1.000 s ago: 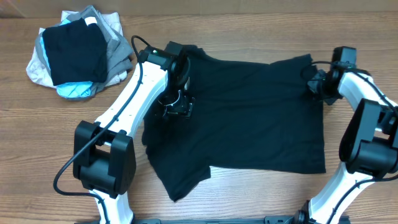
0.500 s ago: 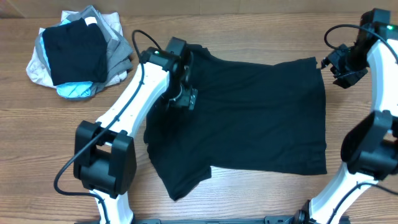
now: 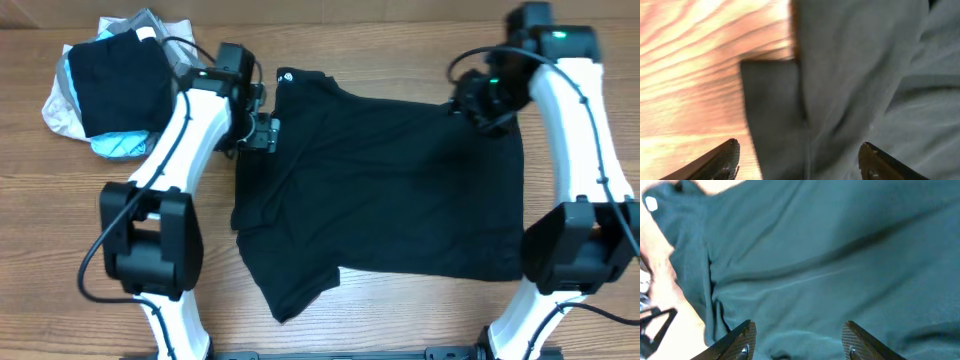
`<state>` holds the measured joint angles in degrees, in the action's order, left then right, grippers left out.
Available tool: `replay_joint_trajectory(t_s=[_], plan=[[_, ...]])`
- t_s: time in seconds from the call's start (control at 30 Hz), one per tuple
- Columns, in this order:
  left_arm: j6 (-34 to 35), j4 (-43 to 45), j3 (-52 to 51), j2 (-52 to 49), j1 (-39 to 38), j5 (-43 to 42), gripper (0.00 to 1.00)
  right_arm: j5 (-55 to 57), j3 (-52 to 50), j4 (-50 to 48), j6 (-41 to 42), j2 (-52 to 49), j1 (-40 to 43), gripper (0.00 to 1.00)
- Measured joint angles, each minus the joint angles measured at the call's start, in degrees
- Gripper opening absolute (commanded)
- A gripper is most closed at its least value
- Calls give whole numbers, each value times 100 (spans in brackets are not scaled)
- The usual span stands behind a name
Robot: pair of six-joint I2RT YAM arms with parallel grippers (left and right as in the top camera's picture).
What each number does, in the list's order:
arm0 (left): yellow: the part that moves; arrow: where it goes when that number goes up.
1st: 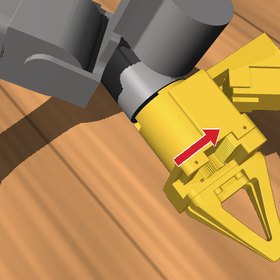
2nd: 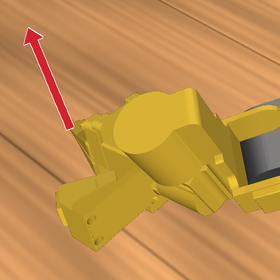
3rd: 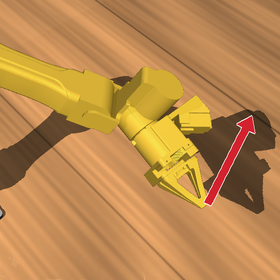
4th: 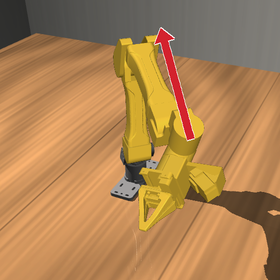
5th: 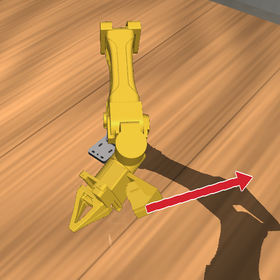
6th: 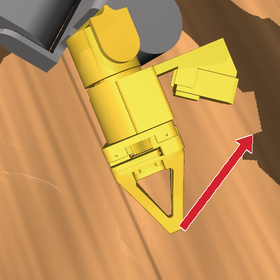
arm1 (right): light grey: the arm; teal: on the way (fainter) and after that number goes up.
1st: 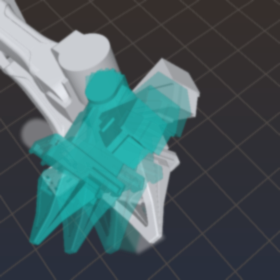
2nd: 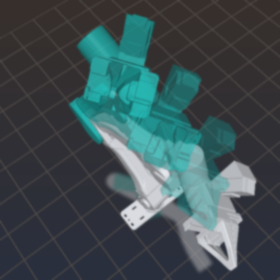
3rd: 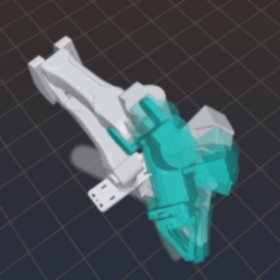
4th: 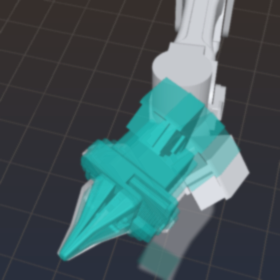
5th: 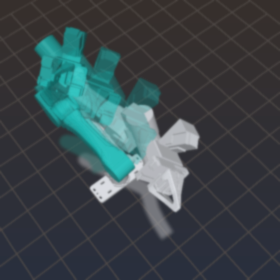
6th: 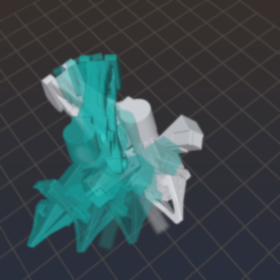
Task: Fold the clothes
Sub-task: 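Pull the shirt's top edge with both grippers to straighten it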
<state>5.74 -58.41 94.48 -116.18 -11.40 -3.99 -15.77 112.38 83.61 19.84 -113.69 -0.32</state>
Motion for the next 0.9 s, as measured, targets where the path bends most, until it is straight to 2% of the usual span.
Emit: replay_joint_trajectory(t_s=[0.2,0.47,0.73,0.9], plan=[[-59,404,-4,-280,-297,70,77,501,0,33,271,0,-597,60],[-177,455,37,-1016,-356,216,75,728,-7,105,376,0,-761,60],[-166,590,70,-1029,-358,256,49,962,-103,81,393,0,-761,60],[-155,306,332,-1113,-354,387,43,1012,-317,-114,393,0,-761,60]])
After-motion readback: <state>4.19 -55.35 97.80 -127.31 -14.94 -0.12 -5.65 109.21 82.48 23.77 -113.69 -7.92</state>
